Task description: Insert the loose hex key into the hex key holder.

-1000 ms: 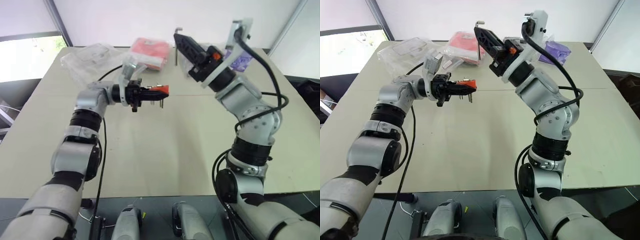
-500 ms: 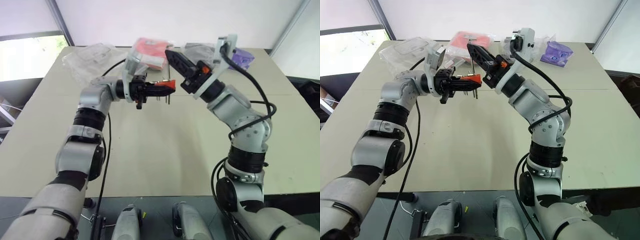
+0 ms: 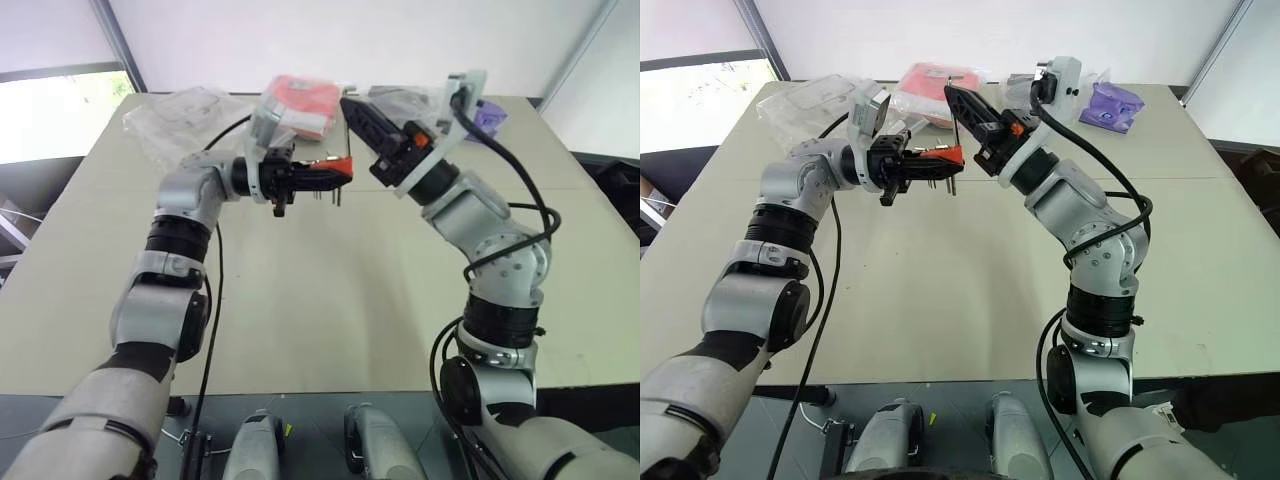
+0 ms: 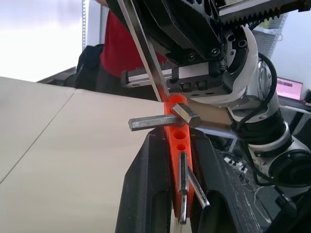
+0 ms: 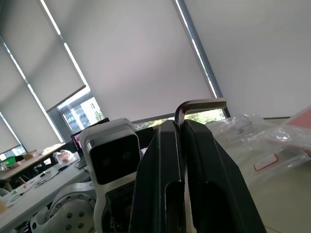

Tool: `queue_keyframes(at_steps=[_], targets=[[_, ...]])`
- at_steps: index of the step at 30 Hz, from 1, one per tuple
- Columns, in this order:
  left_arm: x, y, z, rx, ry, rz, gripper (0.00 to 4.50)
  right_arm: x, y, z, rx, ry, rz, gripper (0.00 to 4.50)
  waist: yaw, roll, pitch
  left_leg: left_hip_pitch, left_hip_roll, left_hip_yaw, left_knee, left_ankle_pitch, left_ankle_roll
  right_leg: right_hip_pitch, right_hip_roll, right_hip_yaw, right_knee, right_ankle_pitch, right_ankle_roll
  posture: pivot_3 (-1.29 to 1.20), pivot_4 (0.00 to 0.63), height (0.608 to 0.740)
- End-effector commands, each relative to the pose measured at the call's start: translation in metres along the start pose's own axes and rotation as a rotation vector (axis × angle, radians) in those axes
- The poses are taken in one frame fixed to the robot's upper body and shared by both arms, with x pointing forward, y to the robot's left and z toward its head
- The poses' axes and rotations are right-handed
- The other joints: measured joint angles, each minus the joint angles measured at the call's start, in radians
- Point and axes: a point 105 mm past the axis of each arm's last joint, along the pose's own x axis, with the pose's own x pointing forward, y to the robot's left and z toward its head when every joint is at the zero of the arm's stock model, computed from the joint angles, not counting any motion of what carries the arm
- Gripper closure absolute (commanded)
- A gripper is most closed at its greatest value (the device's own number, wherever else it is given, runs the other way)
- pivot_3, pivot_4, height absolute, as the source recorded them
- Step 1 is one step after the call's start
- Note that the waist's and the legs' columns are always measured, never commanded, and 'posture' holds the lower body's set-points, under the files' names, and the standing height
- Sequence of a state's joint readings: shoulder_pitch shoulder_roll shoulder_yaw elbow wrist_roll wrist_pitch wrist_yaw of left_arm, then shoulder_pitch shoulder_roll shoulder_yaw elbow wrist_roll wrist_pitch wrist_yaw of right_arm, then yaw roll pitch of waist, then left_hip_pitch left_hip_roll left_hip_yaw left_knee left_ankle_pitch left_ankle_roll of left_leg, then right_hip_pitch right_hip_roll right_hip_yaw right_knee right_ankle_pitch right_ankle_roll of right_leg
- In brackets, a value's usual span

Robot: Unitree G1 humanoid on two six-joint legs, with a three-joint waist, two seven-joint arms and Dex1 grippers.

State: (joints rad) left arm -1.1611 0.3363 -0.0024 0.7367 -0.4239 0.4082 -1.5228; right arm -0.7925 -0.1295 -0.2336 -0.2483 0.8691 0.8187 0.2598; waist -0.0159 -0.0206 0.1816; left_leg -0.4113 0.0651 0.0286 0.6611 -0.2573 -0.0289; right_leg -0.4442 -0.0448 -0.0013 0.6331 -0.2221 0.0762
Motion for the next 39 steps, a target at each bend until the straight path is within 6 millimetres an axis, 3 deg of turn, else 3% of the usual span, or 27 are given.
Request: queue_keyframes(at_steps=[1, 18, 25, 39], targets=[[-0.004, 0.001, 0.016, 0.058, -0.049, 0.017, 4.50, -0.002, 0.010, 0.007, -0.021, -0.031, 0.032, 4.46, 0.000, 0.000, 0.000, 0.000, 0.000, 0.000, 0.000, 0.000, 0.000, 0.000, 0.000, 0.000, 0.000, 0.000, 0.000, 0.00, 0.150, 0.739], [-0.003, 0.007, 0.026, 0.059, -0.099, 0.051, 4.50, -0.008, 0.007, 0.003, -0.028, -0.016, 0.032, 4.46, 0.001, 0.000, 0.000, 0.000, 0.000, 0.000, 0.000, 0.000, 0.000, 0.000, 0.000, 0.000, 0.000, 0.000, 0.000, 0.00, 0.150, 0.739], [-0.005, 0.007, 0.022, 0.059, -0.077, 0.049, 4.50, -0.016, 0.007, -0.004, -0.069, 0.059, 0.079, 4.46, 0.001, 0.000, 0.000, 0.000, 0.000, 0.000, 0.000, 0.000, 0.000, 0.000, 0.000, 0.000, 0.000, 0.000, 0.000, 0.00, 0.150, 0.739], [0.000, -0.002, 0.012, 0.112, 0.002, -0.005, 4.50, -0.012, 0.004, -0.016, -0.063, 0.141, 0.122, 4.46, 0.002, 0.000, 0.000, 0.000, 0.000, 0.000, 0.000, 0.000, 0.000, 0.000, 0.000, 0.000, 0.000, 0.000, 0.000, 0.00, 0.150, 0.739]])
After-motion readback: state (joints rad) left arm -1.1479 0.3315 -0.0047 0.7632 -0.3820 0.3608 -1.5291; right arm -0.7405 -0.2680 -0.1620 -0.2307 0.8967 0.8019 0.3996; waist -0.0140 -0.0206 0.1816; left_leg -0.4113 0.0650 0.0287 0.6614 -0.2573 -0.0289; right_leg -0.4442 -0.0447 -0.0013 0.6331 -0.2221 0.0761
